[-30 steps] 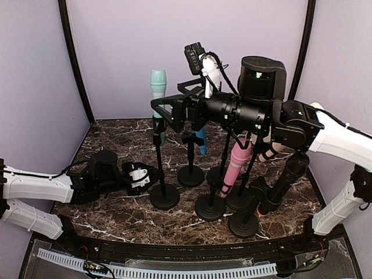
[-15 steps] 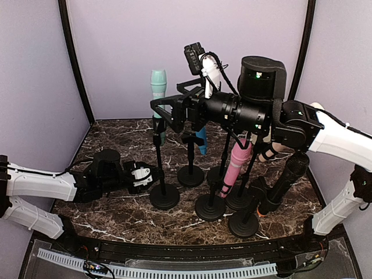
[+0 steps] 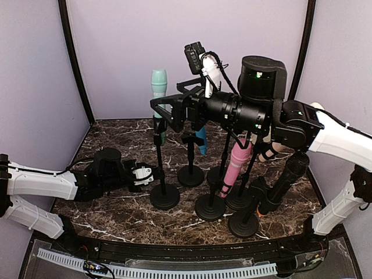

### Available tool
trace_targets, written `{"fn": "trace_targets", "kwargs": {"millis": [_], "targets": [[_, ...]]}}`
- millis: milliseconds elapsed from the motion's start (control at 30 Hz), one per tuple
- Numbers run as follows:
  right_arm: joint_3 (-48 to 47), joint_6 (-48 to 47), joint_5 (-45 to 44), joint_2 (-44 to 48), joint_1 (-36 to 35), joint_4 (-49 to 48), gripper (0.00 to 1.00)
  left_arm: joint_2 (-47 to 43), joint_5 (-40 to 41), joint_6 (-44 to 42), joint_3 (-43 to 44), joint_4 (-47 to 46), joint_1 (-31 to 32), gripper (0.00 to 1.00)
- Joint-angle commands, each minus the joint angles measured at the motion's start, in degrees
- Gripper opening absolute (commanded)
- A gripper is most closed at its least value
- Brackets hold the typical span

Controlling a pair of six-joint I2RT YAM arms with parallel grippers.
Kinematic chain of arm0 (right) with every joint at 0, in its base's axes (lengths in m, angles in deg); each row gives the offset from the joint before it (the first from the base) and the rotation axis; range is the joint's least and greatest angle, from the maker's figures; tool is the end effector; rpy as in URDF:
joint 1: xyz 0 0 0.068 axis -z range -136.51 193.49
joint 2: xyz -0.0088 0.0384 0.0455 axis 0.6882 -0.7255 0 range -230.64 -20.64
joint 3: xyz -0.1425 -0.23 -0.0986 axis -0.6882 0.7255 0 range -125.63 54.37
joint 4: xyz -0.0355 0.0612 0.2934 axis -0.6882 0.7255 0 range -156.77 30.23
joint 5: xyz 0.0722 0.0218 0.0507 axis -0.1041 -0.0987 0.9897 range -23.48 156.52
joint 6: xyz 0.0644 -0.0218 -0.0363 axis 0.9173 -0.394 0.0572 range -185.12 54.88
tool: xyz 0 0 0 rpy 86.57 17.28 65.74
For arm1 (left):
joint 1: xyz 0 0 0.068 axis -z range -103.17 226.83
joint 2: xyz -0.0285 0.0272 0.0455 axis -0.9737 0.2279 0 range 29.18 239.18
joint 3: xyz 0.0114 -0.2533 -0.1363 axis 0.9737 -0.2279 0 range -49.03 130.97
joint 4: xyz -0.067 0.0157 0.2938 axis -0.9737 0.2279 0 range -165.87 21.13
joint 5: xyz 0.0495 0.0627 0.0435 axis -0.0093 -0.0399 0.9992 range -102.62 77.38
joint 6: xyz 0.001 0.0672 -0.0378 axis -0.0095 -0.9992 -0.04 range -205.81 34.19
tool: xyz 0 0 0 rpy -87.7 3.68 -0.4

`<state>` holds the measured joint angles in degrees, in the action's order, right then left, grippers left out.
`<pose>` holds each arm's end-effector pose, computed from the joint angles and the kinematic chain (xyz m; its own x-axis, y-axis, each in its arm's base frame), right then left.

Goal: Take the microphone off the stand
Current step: Unscrew the knob on the microphone stand.

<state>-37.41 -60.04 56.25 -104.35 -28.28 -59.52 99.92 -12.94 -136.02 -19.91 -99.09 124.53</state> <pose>0.1374 0.3803 0.4933 -0.0733 0.0558 -0.9957 -0.8758 0.4741 0.0911 0.2119 -0.2334 0.1872 0.4353 0.6635 -0.6086 0.6388 0.2487 0.7281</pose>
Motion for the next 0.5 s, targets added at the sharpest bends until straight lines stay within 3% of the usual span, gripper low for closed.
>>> {"fn": "trace_targets", "kwargs": {"millis": [0, 467], "targets": [[0.6, 0.6, 0.2, 1.5, -0.6, -3.1, 0.98, 0.0, -0.4, -1.1, 1.5, 2.7, -0.3, 0.27], [0.6, 0.3, -0.1, 1.1, -0.5, -3.4, 0.98, -2.6, -2.9, 3.4, 5.4, 14.7, -0.3, 0.11]]}}
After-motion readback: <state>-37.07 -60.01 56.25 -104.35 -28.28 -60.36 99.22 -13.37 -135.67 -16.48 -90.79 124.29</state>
